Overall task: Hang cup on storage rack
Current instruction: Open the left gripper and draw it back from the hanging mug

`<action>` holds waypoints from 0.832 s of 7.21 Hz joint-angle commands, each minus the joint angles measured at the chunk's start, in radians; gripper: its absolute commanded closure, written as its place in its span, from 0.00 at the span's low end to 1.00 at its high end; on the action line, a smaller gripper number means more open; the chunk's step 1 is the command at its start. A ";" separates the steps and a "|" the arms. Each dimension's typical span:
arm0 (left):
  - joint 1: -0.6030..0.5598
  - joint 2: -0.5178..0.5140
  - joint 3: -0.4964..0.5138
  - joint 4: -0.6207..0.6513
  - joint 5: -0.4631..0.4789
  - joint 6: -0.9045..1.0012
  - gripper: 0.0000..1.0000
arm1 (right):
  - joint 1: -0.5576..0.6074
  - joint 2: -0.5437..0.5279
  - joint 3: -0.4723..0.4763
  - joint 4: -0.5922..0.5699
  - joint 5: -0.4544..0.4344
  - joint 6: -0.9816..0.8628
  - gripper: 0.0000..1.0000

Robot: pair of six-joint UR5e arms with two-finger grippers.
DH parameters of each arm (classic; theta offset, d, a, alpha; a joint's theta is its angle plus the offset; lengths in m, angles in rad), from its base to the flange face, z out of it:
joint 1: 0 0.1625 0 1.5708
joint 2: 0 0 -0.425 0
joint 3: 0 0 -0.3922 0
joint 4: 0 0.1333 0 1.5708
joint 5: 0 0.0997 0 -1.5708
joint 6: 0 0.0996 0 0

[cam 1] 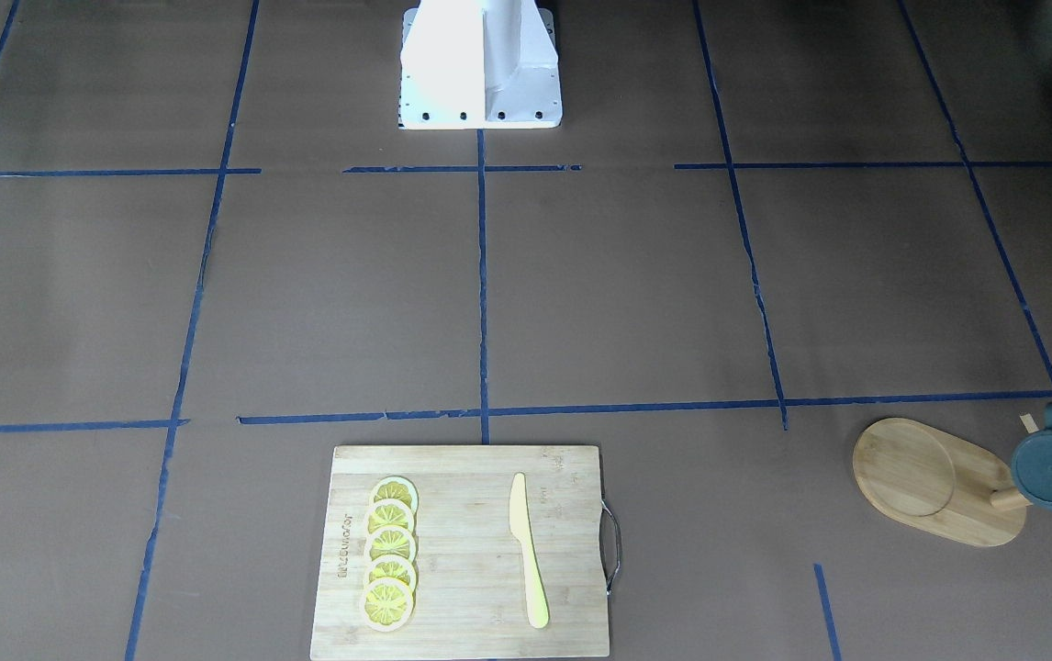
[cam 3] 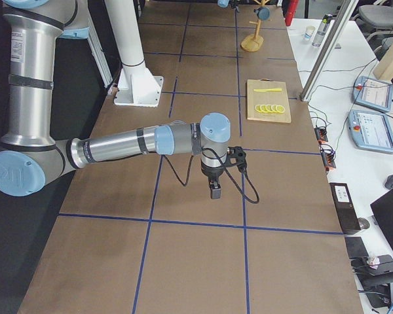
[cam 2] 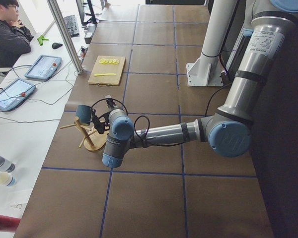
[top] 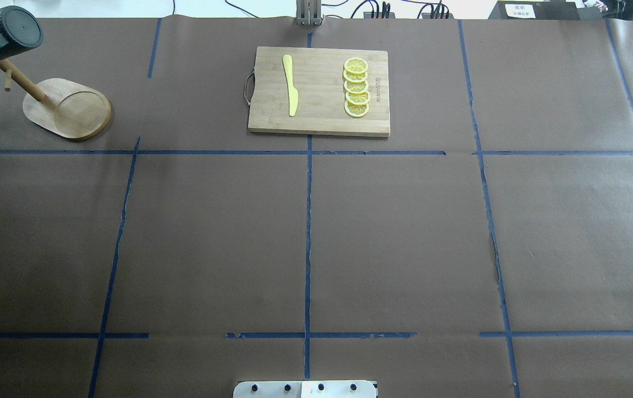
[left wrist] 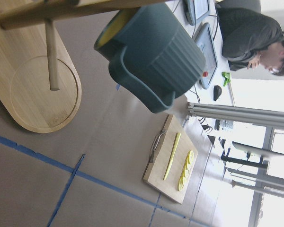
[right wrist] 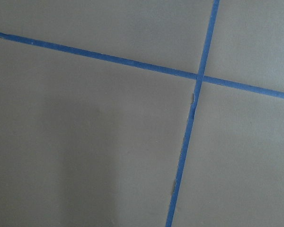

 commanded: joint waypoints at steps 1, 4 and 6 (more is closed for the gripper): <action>-0.012 0.032 -0.001 0.042 -0.036 0.305 0.00 | 0.000 0.000 -0.002 -0.001 0.003 0.001 0.00; -0.014 0.084 0.001 0.243 -0.044 0.815 0.00 | 0.000 0.000 -0.007 -0.001 0.003 0.001 0.00; -0.023 0.086 0.001 0.385 -0.041 1.060 0.00 | 0.000 0.000 -0.007 -0.001 0.003 0.001 0.00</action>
